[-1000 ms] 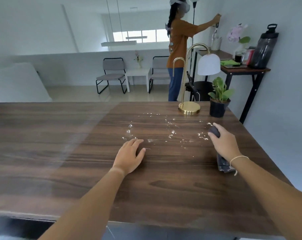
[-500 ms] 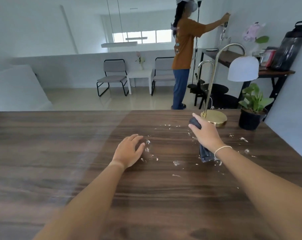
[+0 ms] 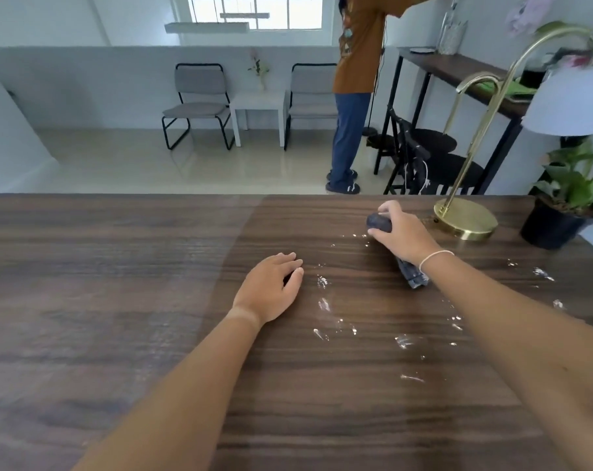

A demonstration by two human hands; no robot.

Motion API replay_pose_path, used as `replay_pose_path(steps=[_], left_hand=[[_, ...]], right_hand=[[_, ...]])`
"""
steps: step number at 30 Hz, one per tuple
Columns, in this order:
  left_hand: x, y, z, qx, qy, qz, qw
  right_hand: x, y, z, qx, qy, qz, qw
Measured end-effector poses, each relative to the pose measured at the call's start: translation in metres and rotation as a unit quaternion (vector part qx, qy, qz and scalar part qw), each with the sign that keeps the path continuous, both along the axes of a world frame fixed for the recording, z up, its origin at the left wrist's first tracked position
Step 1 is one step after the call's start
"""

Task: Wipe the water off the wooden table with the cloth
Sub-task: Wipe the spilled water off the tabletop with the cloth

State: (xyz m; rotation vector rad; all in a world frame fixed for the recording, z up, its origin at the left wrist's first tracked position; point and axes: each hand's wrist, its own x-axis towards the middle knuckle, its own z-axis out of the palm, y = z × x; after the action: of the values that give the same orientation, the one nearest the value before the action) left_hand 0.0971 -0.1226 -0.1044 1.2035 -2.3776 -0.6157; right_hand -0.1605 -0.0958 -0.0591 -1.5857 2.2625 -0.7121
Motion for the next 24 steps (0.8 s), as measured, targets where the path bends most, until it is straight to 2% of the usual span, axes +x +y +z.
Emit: replay_pose_path(steps=[4,8,11,14,15,16,18,20,22,24], left_hand=[[0.000,-0.004,-0.002,0.005,0.003,0.006,1.000],[0.000,-0.005,-0.005,0.008,0.000,0.007,1.000],[0.001,-0.004,-0.004,0.017,0.001,0.008,1.000],[0.001,-0.006,-0.003,0.025,0.009,0.008,1.000],[0.001,-0.007,-0.003,0.028,0.014,0.009,0.999],[0.001,-0.008,-0.004,0.030,0.017,0.010,0.999],[0.001,-0.008,-0.004,0.033,0.027,0.010,0.999],[0.002,-0.008,-0.004,0.034,0.034,0.010,0.999],[0.002,-0.007,-0.004,0.034,0.039,0.010,0.999],[0.002,-0.008,-0.004,0.037,0.048,0.010,0.998]], right_hand=[[0.004,-0.025,-0.028,-0.009,0.054,0.008,0.998],[0.009,-0.034,-0.038,-0.018,0.047,0.031,0.998],[0.033,-0.010,-0.034,-0.002,0.049,0.143,0.988],[0.052,0.048,-0.036,-0.008,0.116,0.321,0.940],[0.047,0.065,-0.036,0.003,0.148,0.353,0.924],[0.035,0.075,-0.036,0.019,0.179,0.355,0.918],[0.001,0.069,-0.036,0.039,0.210,0.285,0.934],[-0.026,0.038,-0.035,0.063,0.172,0.177,0.967],[-0.032,-0.004,-0.036,0.048,0.109,0.089,0.989],[-0.012,-0.039,-0.038,0.039,0.080,0.067,0.994]])
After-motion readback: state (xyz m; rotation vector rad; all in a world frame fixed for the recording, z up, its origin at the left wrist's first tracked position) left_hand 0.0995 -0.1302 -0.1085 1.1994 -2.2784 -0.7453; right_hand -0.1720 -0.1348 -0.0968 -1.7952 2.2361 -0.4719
